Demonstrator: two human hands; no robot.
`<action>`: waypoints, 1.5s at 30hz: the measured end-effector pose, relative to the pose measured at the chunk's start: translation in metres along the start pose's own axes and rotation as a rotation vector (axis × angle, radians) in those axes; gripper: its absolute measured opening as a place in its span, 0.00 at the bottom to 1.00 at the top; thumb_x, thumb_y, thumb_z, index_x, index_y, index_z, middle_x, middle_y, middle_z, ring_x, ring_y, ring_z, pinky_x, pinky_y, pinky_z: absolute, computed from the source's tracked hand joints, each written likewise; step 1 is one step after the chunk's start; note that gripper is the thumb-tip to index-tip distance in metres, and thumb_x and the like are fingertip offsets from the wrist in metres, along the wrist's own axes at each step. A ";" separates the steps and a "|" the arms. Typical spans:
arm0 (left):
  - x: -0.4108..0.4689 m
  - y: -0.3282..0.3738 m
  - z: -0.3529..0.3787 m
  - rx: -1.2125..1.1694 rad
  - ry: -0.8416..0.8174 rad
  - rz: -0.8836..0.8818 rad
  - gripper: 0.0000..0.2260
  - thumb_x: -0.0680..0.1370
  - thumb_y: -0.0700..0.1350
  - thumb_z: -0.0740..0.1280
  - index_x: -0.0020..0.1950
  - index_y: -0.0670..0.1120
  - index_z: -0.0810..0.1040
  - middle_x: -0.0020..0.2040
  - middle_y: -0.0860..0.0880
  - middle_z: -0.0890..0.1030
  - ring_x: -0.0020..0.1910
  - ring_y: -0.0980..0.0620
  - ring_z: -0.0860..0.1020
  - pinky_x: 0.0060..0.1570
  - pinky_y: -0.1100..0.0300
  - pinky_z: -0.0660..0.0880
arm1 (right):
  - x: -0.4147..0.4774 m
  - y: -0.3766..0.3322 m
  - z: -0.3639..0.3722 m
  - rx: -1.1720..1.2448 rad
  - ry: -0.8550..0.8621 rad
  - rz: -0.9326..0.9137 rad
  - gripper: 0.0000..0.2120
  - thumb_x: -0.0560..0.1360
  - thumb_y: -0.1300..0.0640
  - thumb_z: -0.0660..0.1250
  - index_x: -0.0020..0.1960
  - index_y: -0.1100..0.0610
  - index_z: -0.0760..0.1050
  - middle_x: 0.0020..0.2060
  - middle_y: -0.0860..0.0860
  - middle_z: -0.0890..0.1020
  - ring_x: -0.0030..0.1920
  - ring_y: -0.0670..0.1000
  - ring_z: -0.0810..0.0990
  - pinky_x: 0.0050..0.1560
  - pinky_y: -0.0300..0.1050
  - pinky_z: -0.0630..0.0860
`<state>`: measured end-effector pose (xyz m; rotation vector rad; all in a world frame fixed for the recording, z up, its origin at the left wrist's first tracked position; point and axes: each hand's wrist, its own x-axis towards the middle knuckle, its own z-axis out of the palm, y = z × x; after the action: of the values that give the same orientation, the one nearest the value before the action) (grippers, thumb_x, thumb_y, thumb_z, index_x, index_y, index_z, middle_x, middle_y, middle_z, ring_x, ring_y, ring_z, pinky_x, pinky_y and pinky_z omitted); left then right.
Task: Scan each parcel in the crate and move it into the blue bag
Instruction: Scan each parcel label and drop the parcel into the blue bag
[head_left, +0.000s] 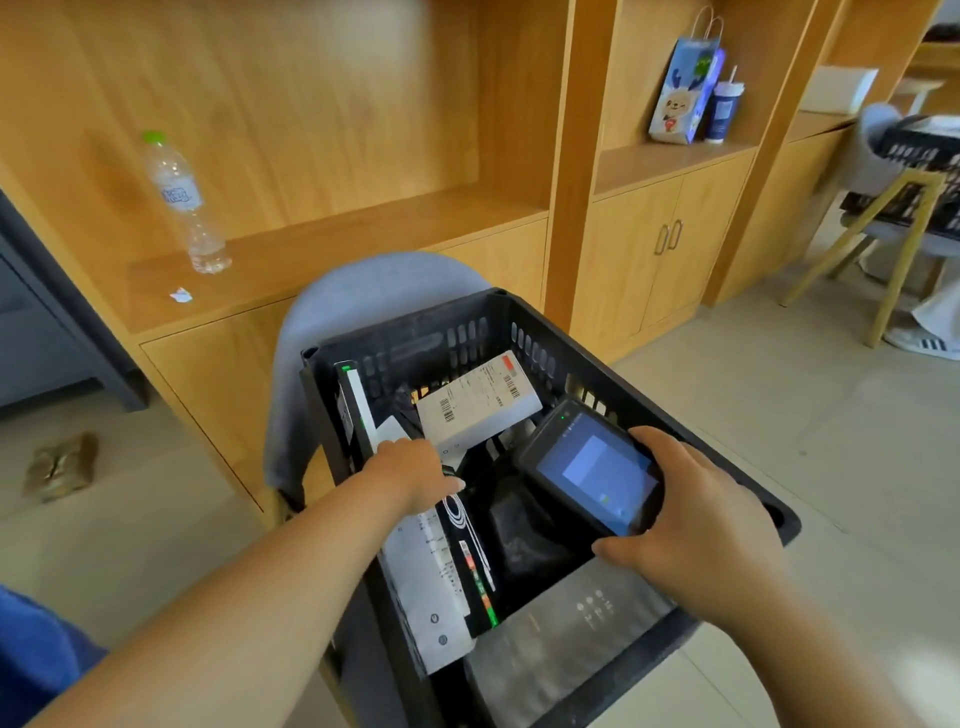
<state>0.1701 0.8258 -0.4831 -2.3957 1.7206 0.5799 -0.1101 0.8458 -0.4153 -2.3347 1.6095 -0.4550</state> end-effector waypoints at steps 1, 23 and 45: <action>0.005 0.003 0.002 0.001 -0.030 -0.009 0.26 0.77 0.62 0.61 0.62 0.42 0.73 0.59 0.41 0.77 0.59 0.41 0.74 0.57 0.51 0.72 | 0.001 0.002 0.001 0.000 0.003 -0.002 0.46 0.55 0.37 0.74 0.68 0.44 0.59 0.52 0.43 0.74 0.43 0.44 0.68 0.39 0.43 0.68; -0.078 0.004 -0.054 -0.866 0.517 0.230 0.14 0.75 0.39 0.70 0.50 0.60 0.76 0.46 0.52 0.82 0.36 0.54 0.83 0.32 0.64 0.78 | -0.027 0.010 -0.016 0.143 0.115 0.032 0.43 0.54 0.42 0.76 0.66 0.45 0.62 0.47 0.41 0.71 0.42 0.47 0.74 0.42 0.48 0.76; -0.178 -0.062 -0.006 -1.242 0.701 -0.007 0.24 0.72 0.29 0.70 0.67 0.38 0.73 0.58 0.48 0.78 0.53 0.54 0.76 0.43 0.77 0.70 | -0.080 -0.057 -0.017 0.048 -0.025 -0.118 0.47 0.56 0.39 0.76 0.69 0.46 0.59 0.55 0.44 0.74 0.49 0.48 0.73 0.49 0.50 0.76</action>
<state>0.1805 1.0018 -0.4167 -3.8089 1.8487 1.1625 -0.0953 0.9395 -0.3861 -2.3989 1.4390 -0.4811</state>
